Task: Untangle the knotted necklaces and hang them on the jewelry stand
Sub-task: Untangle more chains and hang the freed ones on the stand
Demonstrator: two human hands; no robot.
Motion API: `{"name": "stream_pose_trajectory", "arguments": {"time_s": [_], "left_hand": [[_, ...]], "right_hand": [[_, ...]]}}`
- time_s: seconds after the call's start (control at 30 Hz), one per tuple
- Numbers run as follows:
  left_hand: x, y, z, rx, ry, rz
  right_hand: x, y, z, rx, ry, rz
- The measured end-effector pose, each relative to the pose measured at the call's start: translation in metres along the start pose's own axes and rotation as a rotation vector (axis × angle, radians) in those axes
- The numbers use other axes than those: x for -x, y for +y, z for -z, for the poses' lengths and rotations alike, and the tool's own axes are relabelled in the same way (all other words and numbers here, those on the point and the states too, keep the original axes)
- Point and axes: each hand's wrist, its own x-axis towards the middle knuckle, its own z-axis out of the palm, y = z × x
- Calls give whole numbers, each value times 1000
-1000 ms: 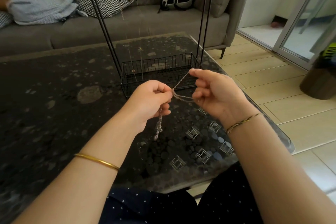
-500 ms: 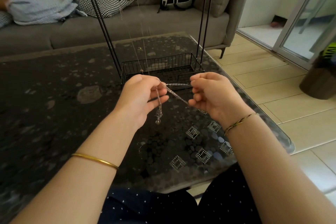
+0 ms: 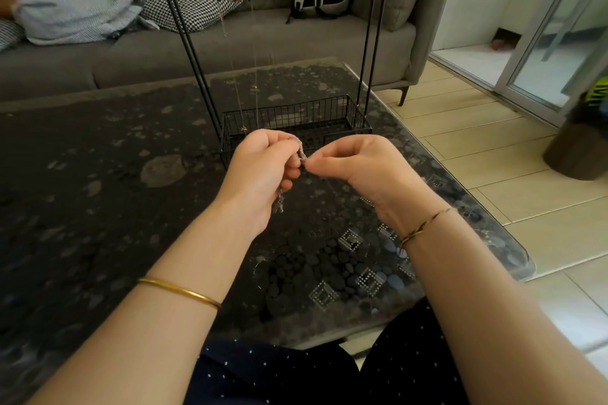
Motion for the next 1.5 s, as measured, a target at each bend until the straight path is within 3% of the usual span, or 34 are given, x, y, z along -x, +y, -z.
{"name": "stream_pose_trajectory", "arguments": {"time_s": [0.47,0.67,0.8,1.13,1.27,1.5], "left_hand": [[-2,-4,1,-144,-33,-63],[-1,-3,0,-112,-41,-6],[-1,-2,0,-107,-43,18],[2,-4,-1,-263,-33,-78],[2,-3,-2,-258,-5,-145],[2,0,-2,-113,6,-83]], "right_hand": [[-2,0,1,-117,-3,-133],[-1,1,-4,-18,-92,-19],[-2,2,-4,28,-24,57],[-6,3,-1,-64,74,-13],[-5,4,-1,-34,0,-72],[-6,2,-2,-49,32,-127]]}}
